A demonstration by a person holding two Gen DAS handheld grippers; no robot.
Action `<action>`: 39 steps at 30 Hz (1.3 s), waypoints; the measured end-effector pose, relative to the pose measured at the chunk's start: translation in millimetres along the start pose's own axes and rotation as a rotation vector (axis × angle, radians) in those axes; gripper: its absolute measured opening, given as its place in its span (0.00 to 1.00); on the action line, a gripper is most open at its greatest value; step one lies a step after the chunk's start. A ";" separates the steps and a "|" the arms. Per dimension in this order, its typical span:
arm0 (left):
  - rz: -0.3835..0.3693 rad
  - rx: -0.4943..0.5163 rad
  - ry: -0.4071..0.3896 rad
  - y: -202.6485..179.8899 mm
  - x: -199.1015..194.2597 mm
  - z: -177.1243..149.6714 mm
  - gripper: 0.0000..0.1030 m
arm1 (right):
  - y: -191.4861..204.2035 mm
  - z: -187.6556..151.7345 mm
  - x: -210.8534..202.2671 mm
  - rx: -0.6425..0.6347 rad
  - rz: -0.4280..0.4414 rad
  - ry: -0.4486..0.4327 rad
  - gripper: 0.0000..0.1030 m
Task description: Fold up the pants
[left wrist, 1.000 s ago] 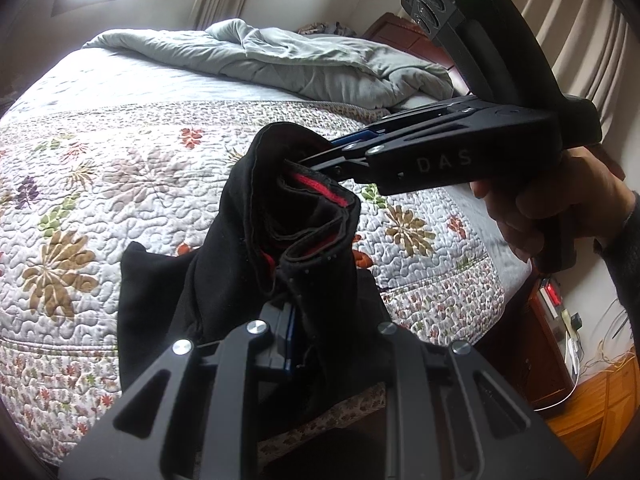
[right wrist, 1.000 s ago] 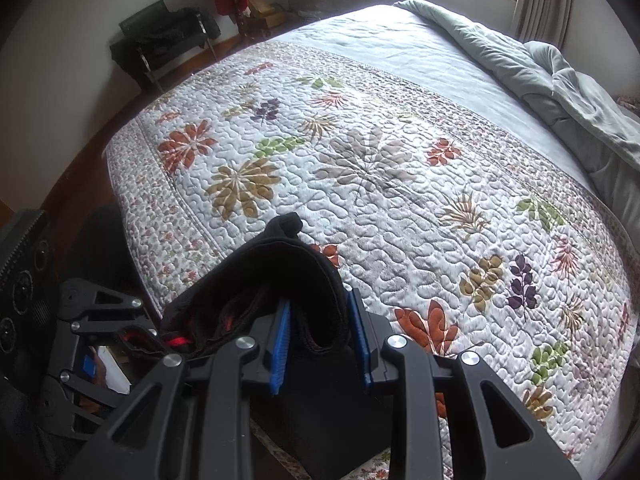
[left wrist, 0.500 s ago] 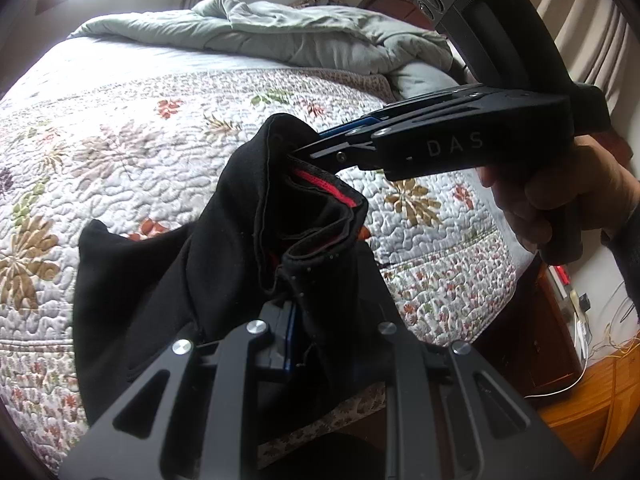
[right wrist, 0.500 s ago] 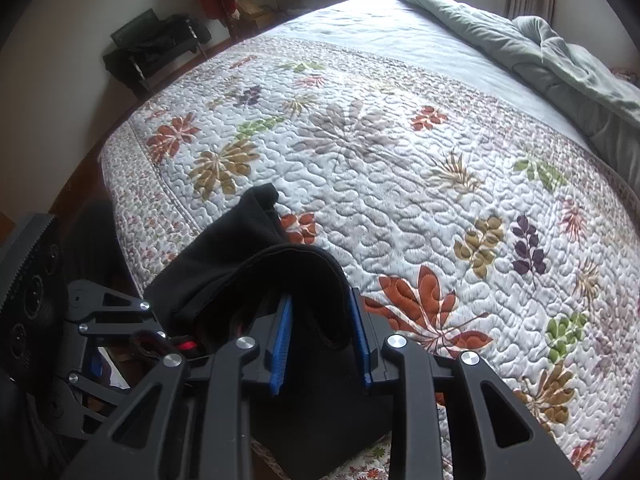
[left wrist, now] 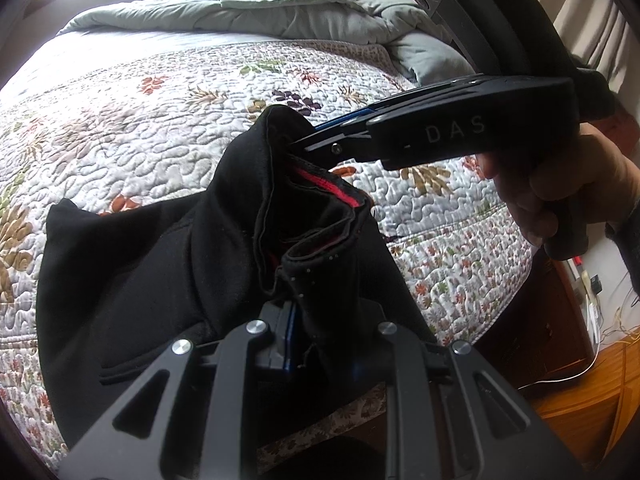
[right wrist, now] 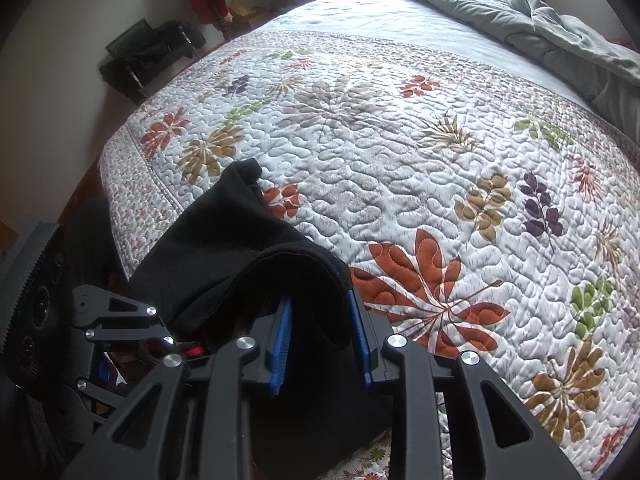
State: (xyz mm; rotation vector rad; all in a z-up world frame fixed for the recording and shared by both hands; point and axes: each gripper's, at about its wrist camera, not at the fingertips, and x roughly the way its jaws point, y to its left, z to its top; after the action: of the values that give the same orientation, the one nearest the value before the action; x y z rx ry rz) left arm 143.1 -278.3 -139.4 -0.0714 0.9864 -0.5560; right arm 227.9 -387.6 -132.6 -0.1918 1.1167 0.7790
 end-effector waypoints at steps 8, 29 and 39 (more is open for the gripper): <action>0.028 0.034 0.020 -6.3 14.4 -9.6 0.18 | -9.0 -16.9 5.6 0.044 0.009 -0.012 0.27; -0.311 -0.028 0.006 30.7 -45.5 -27.0 0.72 | -53.3 -126.9 -23.7 0.772 0.418 -0.267 0.78; -0.220 -0.166 -0.035 132.8 -64.2 -25.6 0.81 | -55.0 -132.6 20.6 0.817 0.438 -0.234 0.79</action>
State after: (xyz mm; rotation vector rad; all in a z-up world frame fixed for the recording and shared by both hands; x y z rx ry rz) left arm 150.0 -128.8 -144.5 -0.3401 0.9950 -0.6706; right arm 170.7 -485.2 -223.2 0.8323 1.1800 0.6439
